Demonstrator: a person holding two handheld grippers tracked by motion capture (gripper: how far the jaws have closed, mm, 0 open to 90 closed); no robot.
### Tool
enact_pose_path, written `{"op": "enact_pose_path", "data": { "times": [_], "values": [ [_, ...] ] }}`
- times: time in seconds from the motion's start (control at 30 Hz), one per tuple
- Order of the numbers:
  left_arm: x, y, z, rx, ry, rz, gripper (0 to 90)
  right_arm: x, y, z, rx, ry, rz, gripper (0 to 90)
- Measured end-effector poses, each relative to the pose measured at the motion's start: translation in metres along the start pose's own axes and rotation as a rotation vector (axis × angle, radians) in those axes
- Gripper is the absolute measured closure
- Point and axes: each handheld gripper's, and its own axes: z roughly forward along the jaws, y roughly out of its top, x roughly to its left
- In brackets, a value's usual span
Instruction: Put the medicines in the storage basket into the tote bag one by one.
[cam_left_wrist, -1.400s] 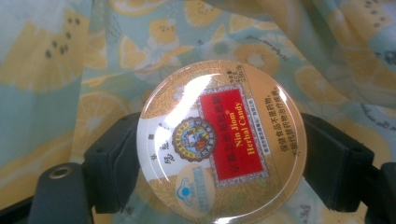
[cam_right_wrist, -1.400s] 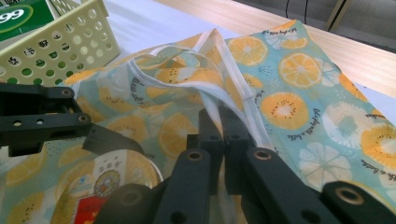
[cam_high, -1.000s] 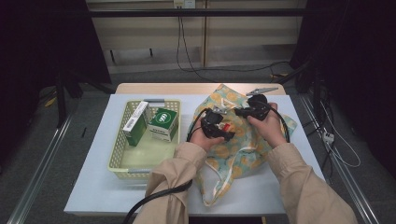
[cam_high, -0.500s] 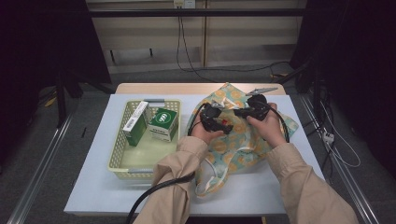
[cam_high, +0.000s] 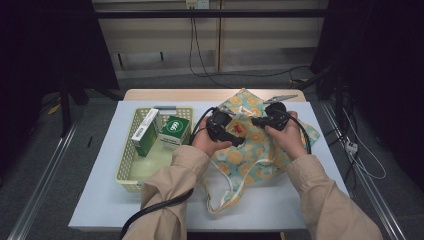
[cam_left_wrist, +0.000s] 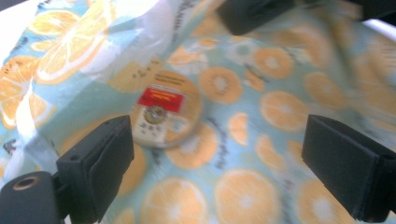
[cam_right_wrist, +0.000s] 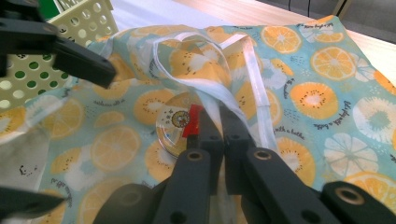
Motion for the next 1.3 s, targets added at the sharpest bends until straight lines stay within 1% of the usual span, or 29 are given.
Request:
{"op": "enact_pose_path", "data": {
  "times": [0.03, 0.07, 0.13, 0.17, 0.2, 0.27, 0.3, 0.33, 0.4, 0.43, 0.47, 0.57, 0.67, 0.7, 0.73, 0.77, 0.8, 0.87, 0.9, 0.97, 1.0, 1.17, 1.3],
  "values": [
    [0.000, 0.000, -0.004, -0.008, 0.002, 0.004, 9.1, 0.001, 0.000, 0.000, 0.001, 0.000, -0.001, 89.9],
    [0.000, -0.001, -0.009, -0.017, -0.007, 0.002, 9.1, 0.002, -0.001, 0.000, 0.003, -0.001, -0.002, 89.9],
    [0.000, -0.001, -0.020, -0.019, -0.005, 0.013, 9.1, 0.004, -0.002, 0.000, 0.004, -0.001, -0.005, 89.9],
    [-0.001, -0.001, -0.026, -0.012, 0.032, 0.025, 9.1, 0.004, -0.002, 0.000, 0.004, 0.000, -0.005, 89.9],
    [0.001, -0.001, -0.031, -0.019, -0.006, 0.026, 9.1, 0.004, -0.003, -0.001, 0.002, -0.001, -0.007, 89.9],
    [0.004, -0.002, -0.042, -0.017, 0.001, 0.041, 9.1, 0.005, -0.003, -0.001, 0.000, 0.000, -0.007, 89.9],
    [0.005, -0.003, -0.048, -0.019, 0.003, 0.042, 9.0, 0.006, -0.003, -0.002, 0.002, -0.001, -0.009, 89.9],
    [0.007, -0.004, -0.052, -0.023, 0.002, 0.037, 8.9, 0.006, -0.003, -0.002, 0.002, -0.002, -0.008, 89.9],
    [0.012, -0.007, -0.061, -0.017, 0.017, 0.036, 8.6, 0.007, -0.003, -0.002, 0.004, -0.001, -0.010, 89.9],
    [0.015, -0.009, -0.064, -0.020, 0.025, 0.027, 8.5, 0.008, -0.004, -0.003, 0.006, -0.001, -0.011, 89.9],
    [0.018, -0.011, -0.069, -0.012, 0.031, 0.029, 8.5, 0.009, -0.004, -0.003, 0.007, -0.001, -0.016, 89.9],
    [0.027, -0.018, -0.080, -0.024, 0.045, 0.013, 8.4, 0.011, -0.005, -0.003, 0.006, 0.002, -0.018, 89.9],
    [0.038, -0.026, -0.091, -0.018, 0.072, 0.005, 8.2, 0.012, -0.006, -0.004, 0.008, 0.003, -0.022, 89.9],
    [0.042, -0.028, -0.095, -0.020, 0.083, -0.004, 8.1, 0.011, -0.006, -0.004, 0.007, 0.003, -0.024, 89.9],
    [0.045, -0.030, -0.098, -0.012, 0.095, -0.009, 8.0, 0.011, -0.006, -0.004, 0.006, 0.002, -0.021, 89.9],
    [0.047, -0.032, -0.101, -0.015, 0.137, -0.016, 7.9, 0.011, -0.006, -0.005, 0.005, 0.003, -0.019, 89.9],
    [0.052, -0.035, -0.103, -0.023, 0.119, -0.020, 7.9, 0.011, -0.006, -0.005, 0.004, 0.002, -0.019, 89.9],
    [0.057, -0.039, -0.106, -0.012, 0.134, -0.021, 7.9, 0.011, -0.006, -0.006, 0.005, 0.000, -0.019, 89.9],
    [0.060, -0.042, -0.107, -0.004, 0.137, -0.030, 7.9, 0.011, -0.006, -0.006, 0.004, 0.000, -0.020, 89.9],
    [0.064, -0.046, -0.108, 0.004, 0.152, -0.035, 7.9, 0.011, -0.006, -0.006, 0.002, 0.000, -0.020, 89.9],
    [0.067, -0.048, -0.109, 0.008, 0.153, -0.038, 7.9, 0.011, -0.006, -0.007, 0.001, 0.000, -0.020, 89.9],
    [0.077, -0.057, -0.113, 0.005, 0.175, -0.064, 7.6, 0.011, -0.008, -0.008, 0.001, 0.003, -0.018, 89.9],
    [0.085, -0.065, -0.115, 0.013, 0.206, -0.087, 6.6, 0.010, -0.010, -0.008, 0.002, 0.001, -0.015, 89.9]
  ]
}}
